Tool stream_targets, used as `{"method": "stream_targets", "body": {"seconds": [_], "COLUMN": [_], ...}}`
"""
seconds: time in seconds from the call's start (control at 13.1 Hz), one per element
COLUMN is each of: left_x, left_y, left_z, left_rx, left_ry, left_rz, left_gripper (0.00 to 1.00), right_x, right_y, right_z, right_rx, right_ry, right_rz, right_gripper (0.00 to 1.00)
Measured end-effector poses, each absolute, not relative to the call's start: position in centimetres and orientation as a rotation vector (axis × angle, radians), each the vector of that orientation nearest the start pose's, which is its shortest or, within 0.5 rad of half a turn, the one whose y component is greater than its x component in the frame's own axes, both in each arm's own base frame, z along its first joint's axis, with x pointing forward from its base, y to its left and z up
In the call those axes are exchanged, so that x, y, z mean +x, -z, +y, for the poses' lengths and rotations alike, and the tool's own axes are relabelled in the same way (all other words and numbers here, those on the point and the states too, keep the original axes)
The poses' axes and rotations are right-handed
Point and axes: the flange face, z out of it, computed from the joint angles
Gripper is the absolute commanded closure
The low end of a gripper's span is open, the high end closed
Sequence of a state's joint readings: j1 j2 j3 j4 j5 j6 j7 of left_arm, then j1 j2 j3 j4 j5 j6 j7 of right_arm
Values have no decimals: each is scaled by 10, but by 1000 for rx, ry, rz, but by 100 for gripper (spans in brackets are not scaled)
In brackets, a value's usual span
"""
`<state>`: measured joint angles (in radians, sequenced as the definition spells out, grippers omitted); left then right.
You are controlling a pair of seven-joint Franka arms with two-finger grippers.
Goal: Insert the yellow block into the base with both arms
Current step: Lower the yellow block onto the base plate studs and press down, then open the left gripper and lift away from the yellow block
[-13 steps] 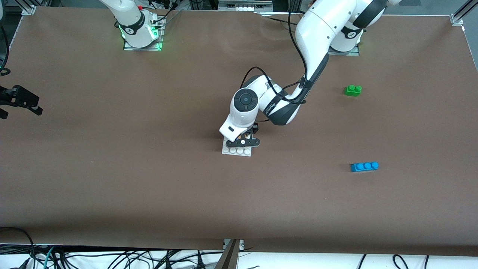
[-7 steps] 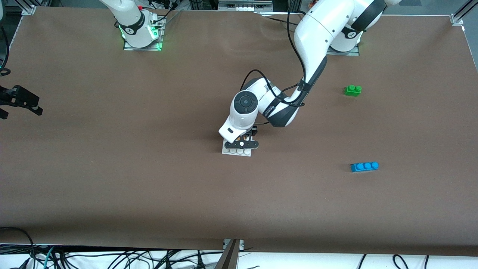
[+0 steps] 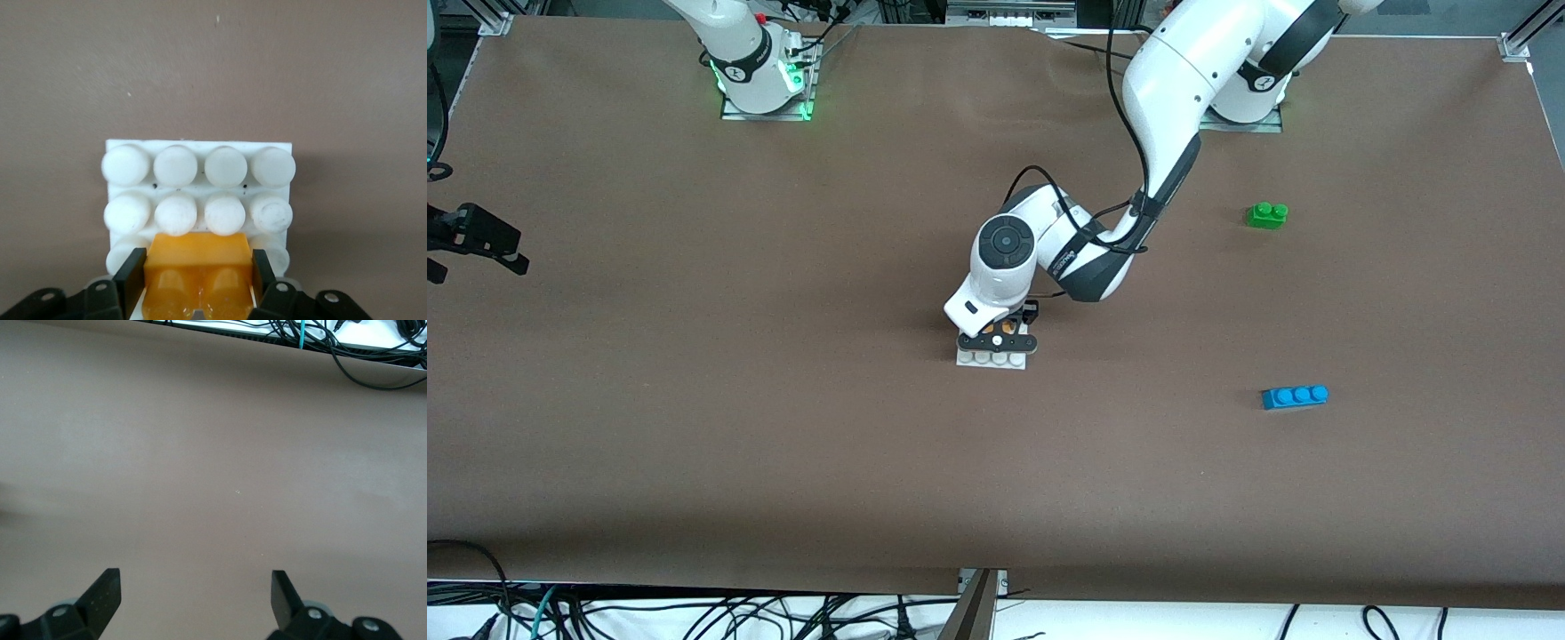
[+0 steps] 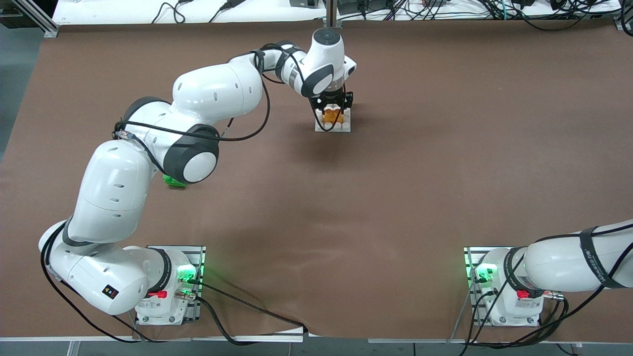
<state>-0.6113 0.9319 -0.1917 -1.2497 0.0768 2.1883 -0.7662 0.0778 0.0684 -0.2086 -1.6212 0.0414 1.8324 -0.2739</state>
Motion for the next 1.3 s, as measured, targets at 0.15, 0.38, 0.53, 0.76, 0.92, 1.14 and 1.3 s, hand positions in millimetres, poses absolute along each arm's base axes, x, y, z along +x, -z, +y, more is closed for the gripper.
{"method": "stream_targets", "body": {"seconds": [0.15,0.38,0.53,0.76,0.92,1.14,1.3], "left_x": [553,553,555,563,567,574,583], "left_y": [-204,-204,-205,-223,-246,-286,-311], "left_z": [-514,-514,-513,-514,-515,-502,-485], "left_rx": [-3219,-3219,-3221,-3239,-3244,-3226,-3207], "left_ry": [-78,-78,-75,-42,-23,-24,-29], "left_rz": [15,13,7,-53,-97,-122,-156], "left_gripper": [44,5,0,0,0,0,0], "right_x": [592,592,592,593,593,593,593], "right_y": [-586,-586,-586,-584,-583,-583,-583], "right_z": [-73,-77,-77,-77,-78,-78,-78], "right_rx": [-3130,-3131,-3131,-3132,-3132,-3132,-3132], "right_ry": [230,230,228,222,220,220,220], "right_rz": [-208,-199,-198,-197,-196,-194,-194], "right_gripper": [0,0,0,0,0,0,0]}}
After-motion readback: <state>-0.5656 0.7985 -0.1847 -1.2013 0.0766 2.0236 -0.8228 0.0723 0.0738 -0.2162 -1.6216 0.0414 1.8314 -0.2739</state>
